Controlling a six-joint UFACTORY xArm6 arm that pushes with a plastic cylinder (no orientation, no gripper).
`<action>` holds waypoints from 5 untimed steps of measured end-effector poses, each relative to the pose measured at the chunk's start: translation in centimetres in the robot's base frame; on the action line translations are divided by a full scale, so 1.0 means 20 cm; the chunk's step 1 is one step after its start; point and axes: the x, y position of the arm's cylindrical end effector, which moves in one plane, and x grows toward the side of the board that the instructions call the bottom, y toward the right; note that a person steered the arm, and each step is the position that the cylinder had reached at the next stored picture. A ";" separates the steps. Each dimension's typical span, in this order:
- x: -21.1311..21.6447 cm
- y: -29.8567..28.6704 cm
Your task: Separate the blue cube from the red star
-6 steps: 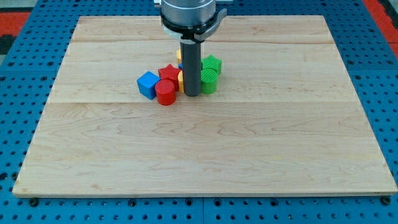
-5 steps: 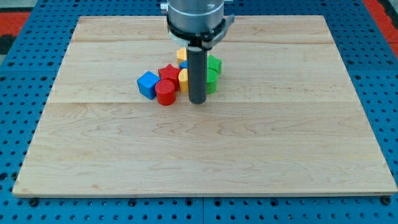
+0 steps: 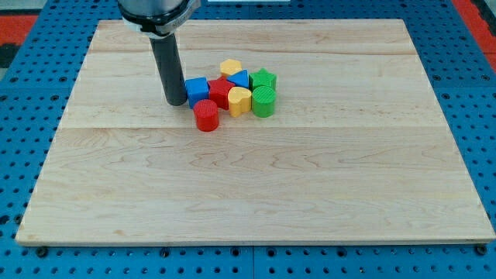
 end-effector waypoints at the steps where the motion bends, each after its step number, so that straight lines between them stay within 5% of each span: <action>1: -0.15 -0.10; 2: -0.22 0.09; 5: 0.24 0.09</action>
